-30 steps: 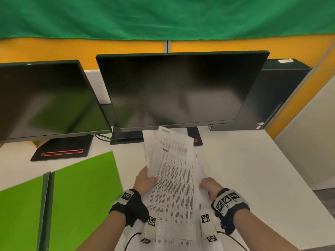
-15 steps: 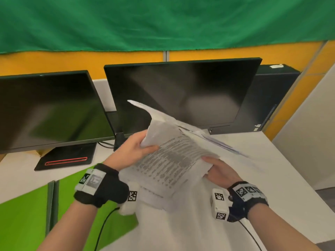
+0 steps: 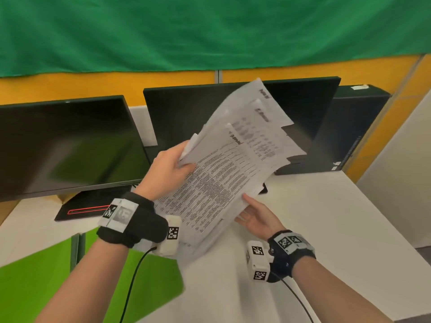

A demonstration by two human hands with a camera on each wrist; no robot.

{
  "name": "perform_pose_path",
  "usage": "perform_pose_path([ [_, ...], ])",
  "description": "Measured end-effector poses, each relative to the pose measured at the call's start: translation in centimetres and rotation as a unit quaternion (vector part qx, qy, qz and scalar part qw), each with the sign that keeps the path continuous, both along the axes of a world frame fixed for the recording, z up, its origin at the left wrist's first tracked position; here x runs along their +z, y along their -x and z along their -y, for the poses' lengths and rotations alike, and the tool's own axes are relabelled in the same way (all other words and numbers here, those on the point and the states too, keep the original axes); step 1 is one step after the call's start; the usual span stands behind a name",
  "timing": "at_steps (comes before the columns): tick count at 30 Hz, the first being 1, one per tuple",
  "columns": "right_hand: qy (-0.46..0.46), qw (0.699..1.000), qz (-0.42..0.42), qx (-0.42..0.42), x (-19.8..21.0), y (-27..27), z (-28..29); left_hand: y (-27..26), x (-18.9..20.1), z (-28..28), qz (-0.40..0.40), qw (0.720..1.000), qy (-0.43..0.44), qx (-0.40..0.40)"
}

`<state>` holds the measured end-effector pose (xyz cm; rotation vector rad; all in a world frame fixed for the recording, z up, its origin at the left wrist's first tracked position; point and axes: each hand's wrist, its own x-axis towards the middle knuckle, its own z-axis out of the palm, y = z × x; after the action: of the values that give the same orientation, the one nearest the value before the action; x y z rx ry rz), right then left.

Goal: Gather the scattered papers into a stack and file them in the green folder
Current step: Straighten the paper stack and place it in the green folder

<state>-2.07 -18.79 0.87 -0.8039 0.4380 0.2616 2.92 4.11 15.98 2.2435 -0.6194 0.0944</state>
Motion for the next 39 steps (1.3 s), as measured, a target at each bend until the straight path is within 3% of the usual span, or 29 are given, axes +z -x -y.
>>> perform_pose_path([
  [4, 0.011, 0.997, 0.074, 0.011, 2.6, -1.0, 0.9, -1.3, 0.9, -1.9, -0.109, 0.988, 0.112, -0.007],
  [8, -0.009, 0.991, 0.128, 0.024, 5.8, -1.5, 1.5, -2.6, 0.1, -3.0, -0.159, 0.976, 0.143, 0.024],
  [11, 0.074, 0.988, 0.135, -0.032, 7.2, -2.0, 0.8, -2.8, -1.1, -2.1, -0.142, 0.971, 0.172, 0.083],
  [14, 0.173, 0.962, 0.169, -0.125, 8.8, -2.3, -0.3, -2.0, -2.2, -0.1, -0.078, 0.959, 0.236, 0.134],
  [19, 0.271, 0.923, 0.246, -0.122, 10.1, -1.9, -0.7, -0.3, -5.3, 2.6, -0.043, 0.919, 0.352, 0.171],
  [22, 0.356, 0.907, 0.211, -0.079, 7.3, -1.4, 0.1, 0.1, -9.2, 2.6, -0.099, 0.925, 0.328, 0.166],
  [24, 0.36, 0.914, 0.171, -0.074, 5.0, -1.2, 0.4, 0.2, -11.2, 2.2, -0.145, 0.923, 0.315, 0.168],
  [27, 0.288, 0.942, 0.131, -0.108, 3.6, -1.6, 0.3, -0.7, -11.8, 1.7, -0.184, 0.891, 0.365, 0.196],
  [30, 0.282, 0.95, 0.114, -0.075, 4.0, -2.6, 0.6, -1.9, -11.5, 1.0, -0.202, 0.857, 0.425, 0.21],
  [34, 0.311, 0.945, 0.1, -0.019, 4.5, -3.5, 0.7, -2.5, -11.5, 0.6, -0.215, 0.871, 0.402, 0.182],
  [39, 0.292, 0.949, 0.091, -0.07, 4.5, -3.7, 0.2, -2.9, -11.2, 0.3, -0.212, 0.872, 0.404, 0.178],
])
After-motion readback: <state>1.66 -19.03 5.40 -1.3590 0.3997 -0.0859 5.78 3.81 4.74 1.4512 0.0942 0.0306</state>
